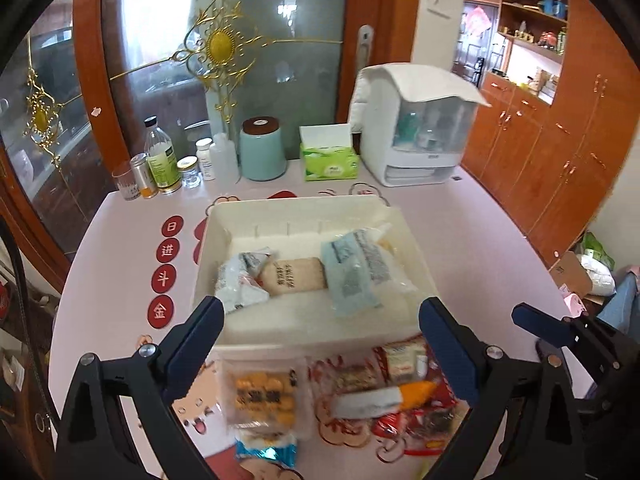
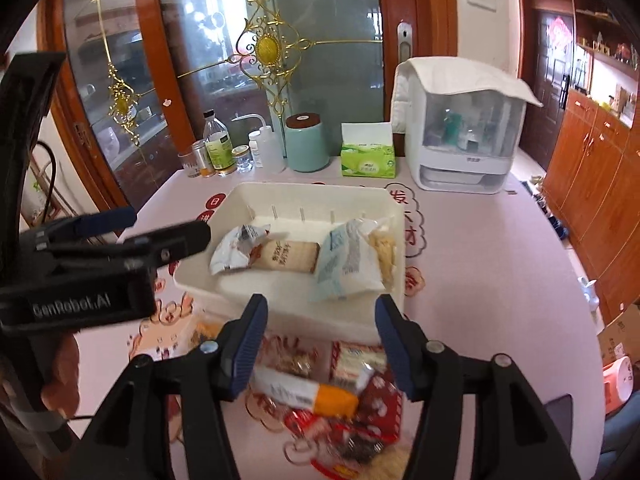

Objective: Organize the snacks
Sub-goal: 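Move both tools back toward the remaining snacks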

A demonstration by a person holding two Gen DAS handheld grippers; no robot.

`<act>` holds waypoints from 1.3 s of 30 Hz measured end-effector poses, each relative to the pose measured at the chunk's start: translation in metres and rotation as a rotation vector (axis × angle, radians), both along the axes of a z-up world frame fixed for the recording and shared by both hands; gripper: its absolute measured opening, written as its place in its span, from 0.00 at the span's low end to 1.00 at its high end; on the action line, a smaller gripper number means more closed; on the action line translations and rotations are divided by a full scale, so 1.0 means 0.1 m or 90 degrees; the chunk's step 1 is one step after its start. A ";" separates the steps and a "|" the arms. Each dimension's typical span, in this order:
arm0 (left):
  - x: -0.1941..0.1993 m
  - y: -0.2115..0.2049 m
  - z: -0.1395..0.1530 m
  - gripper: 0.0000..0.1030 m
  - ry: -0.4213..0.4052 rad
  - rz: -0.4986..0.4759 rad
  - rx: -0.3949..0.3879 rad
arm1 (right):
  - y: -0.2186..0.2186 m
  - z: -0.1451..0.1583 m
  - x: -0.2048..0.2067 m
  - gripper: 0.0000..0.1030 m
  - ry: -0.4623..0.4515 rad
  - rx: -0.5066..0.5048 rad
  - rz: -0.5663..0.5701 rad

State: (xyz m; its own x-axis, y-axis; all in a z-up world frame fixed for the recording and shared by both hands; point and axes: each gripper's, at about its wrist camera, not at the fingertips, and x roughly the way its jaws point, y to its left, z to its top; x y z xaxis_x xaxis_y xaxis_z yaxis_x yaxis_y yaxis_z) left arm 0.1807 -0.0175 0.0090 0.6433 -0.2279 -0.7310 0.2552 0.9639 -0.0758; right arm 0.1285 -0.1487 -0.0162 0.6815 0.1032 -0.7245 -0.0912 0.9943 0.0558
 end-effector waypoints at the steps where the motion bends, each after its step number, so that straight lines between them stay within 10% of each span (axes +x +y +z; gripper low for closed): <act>1: -0.07 -0.03 0.01 0.95 0.000 -0.004 -0.002 | -0.04 0.00 -0.10 0.57 -0.004 -0.004 0.001; 18: -0.76 -0.34 -0.42 0.95 0.042 -0.040 0.042 | -0.79 -0.52 -1.09 0.60 0.069 -0.022 0.002; 28: -0.70 -0.74 -1.21 0.95 0.058 -0.213 0.245 | -1.09 -1.12 -1.23 0.60 0.166 0.030 -0.040; 39: -0.28 -0.99 -1.59 0.95 0.100 -0.327 0.314 | -1.20 -1.66 -1.06 0.60 0.273 0.163 -0.116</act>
State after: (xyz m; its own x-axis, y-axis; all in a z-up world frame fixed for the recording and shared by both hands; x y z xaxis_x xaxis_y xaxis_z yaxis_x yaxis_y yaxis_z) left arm 0.1528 -0.1164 -0.1503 0.4232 -0.0936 -0.9012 0.7061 0.6574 0.2632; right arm 0.0227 -0.2688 -0.1823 0.3535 0.2210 -0.9089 0.1655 0.9416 0.2933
